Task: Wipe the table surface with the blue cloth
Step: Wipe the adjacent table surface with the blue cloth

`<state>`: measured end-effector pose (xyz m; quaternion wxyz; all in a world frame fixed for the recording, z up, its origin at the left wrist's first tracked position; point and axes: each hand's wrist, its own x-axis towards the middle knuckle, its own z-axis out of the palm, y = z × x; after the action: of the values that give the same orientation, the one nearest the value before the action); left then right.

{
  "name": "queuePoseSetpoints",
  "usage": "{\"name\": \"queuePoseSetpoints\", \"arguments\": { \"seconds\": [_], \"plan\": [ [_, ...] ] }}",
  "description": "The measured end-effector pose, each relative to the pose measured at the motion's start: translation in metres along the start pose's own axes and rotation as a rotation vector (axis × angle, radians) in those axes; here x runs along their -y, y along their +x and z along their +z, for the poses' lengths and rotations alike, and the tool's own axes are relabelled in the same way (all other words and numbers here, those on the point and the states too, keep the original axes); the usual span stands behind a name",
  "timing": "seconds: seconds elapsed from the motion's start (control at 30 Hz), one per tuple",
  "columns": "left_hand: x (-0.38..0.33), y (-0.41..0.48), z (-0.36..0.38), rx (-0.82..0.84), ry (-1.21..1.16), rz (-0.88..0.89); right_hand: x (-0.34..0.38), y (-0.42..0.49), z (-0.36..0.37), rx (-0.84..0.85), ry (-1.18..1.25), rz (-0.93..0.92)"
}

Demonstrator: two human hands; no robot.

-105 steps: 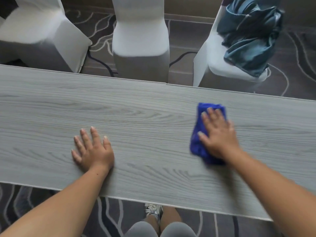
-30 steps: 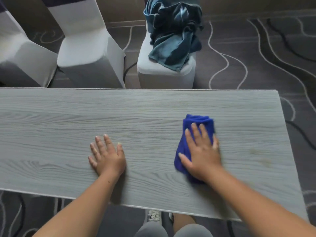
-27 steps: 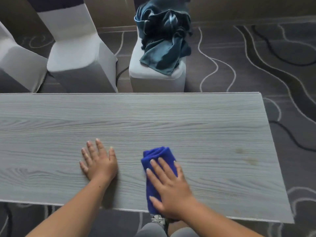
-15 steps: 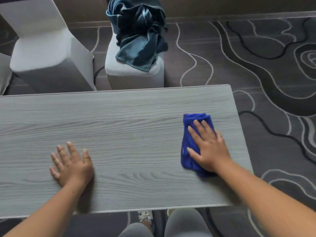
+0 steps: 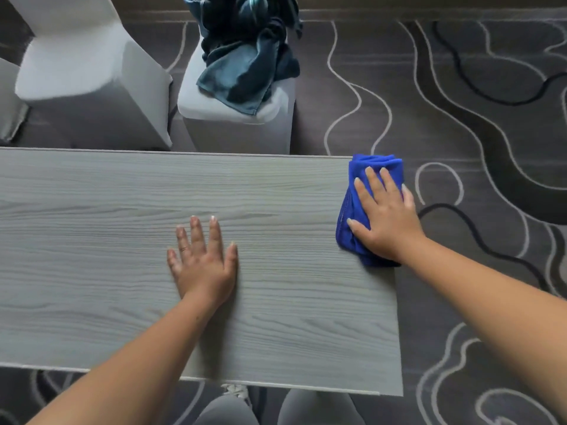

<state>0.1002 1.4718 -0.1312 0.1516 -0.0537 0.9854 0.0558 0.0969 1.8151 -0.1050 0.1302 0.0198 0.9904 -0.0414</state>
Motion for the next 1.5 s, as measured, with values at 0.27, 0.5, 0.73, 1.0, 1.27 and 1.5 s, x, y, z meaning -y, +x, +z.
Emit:
{"name": "queuePoseSetpoints", "arguments": {
  "seconds": [0.27,0.5,0.73,1.0,1.27,1.5],
  "plan": [
    [-0.001,0.0,-0.012,0.07,-0.017,0.03,0.064,-0.161,0.051,-0.044,0.019,-0.323],
    [0.059,-0.033,-0.034,0.246,-0.07,0.173,0.094,-0.175,0.055,-0.043,0.062,-0.153],
    [0.206,-0.09,-0.076,0.187,-0.406,0.045,0.139,-0.084,0.015,0.012,0.152,0.47],
    [0.388,-0.134,-0.156,-0.111,-0.496,-0.242,0.284,-0.052,0.016,-0.033,0.162,0.373],
    [0.444,-0.092,-0.158,0.011,-0.577,-0.3,0.472,-0.013,0.018,0.036,0.052,0.106],
    [0.518,0.011,-0.184,0.036,-0.707,-0.358,0.643,0.072,0.022,0.028,0.031,-0.074]
  ]
}}
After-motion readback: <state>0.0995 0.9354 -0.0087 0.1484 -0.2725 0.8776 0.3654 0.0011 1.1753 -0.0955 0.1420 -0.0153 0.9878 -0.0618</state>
